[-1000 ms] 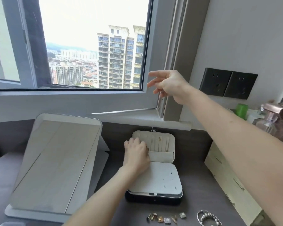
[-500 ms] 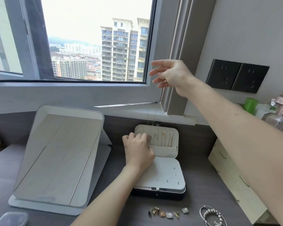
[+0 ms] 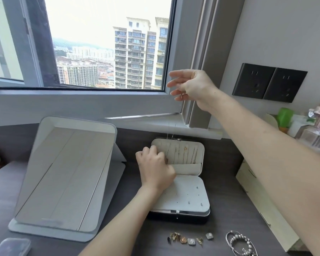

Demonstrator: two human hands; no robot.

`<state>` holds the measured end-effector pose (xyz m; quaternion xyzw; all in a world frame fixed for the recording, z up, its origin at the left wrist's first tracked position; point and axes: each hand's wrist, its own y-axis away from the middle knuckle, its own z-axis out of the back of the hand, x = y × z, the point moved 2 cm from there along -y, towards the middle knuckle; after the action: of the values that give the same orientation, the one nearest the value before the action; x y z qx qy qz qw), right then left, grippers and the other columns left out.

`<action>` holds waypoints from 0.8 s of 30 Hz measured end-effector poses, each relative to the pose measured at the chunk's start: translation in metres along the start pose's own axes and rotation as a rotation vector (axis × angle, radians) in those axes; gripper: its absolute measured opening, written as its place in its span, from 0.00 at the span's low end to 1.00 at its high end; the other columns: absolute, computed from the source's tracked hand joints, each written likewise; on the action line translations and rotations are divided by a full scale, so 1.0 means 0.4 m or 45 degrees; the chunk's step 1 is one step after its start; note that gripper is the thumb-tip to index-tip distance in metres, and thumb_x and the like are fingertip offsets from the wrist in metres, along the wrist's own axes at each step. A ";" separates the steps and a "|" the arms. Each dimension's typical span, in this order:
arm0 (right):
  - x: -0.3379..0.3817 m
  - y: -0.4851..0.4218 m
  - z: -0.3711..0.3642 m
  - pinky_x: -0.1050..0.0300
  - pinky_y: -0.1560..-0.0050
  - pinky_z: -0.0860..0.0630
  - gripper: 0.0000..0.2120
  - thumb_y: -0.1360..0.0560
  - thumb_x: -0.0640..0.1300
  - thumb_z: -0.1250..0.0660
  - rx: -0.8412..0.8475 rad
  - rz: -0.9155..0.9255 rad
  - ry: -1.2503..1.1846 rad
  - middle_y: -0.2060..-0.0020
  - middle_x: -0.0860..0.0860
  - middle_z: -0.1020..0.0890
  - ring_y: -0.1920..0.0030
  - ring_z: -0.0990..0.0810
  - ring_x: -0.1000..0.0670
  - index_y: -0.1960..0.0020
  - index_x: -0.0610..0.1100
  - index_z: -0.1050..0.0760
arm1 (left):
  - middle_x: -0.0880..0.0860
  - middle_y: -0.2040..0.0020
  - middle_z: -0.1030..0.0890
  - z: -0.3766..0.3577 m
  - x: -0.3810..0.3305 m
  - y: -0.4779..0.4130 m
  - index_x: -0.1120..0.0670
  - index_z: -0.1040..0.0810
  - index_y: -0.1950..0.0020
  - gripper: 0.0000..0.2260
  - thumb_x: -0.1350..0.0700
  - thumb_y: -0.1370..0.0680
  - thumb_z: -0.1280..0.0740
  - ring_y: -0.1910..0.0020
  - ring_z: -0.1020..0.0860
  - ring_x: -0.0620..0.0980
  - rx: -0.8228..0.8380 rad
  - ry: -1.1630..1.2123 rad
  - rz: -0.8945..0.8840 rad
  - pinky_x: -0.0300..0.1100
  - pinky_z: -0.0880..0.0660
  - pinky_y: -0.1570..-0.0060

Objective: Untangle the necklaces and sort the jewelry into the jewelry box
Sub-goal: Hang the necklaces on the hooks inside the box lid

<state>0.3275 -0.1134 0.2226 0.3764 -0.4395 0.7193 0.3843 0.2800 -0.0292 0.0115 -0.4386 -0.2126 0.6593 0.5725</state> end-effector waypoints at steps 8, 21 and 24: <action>-0.035 0.054 -0.018 0.58 0.64 0.20 0.19 0.27 0.25 0.44 0.211 -0.002 0.237 0.57 0.43 0.18 0.64 0.20 0.49 0.45 0.41 0.23 | 0.49 0.71 0.40 0.004 0.004 0.000 0.56 0.36 0.78 0.08 0.55 0.41 0.46 0.69 0.39 0.51 -0.087 0.053 -0.002 0.43 0.41 0.64; -0.228 0.113 -0.107 0.56 0.56 0.24 0.16 0.27 0.28 0.45 0.258 0.224 0.889 0.59 0.45 0.20 0.60 0.23 0.48 0.49 0.39 0.23 | 0.50 0.72 0.34 -0.009 0.012 0.001 0.56 0.29 0.78 0.05 0.56 0.44 0.38 0.69 0.38 0.50 0.013 0.053 0.096 0.43 0.41 0.64; -0.257 0.120 -0.116 0.50 0.54 0.25 0.16 0.28 0.27 0.45 0.220 0.334 1.004 0.58 0.44 0.21 0.57 0.23 0.45 0.48 0.39 0.24 | 0.50 0.73 0.32 -0.011 0.013 0.000 0.55 0.28 0.78 0.05 0.56 0.44 0.38 0.70 0.35 0.51 0.033 0.045 0.113 0.43 0.40 0.64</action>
<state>0.3189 -0.1088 0.1003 0.0443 -0.2411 0.8852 0.3953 0.2838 -0.0252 0.0076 -0.4516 -0.1743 0.6788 0.5522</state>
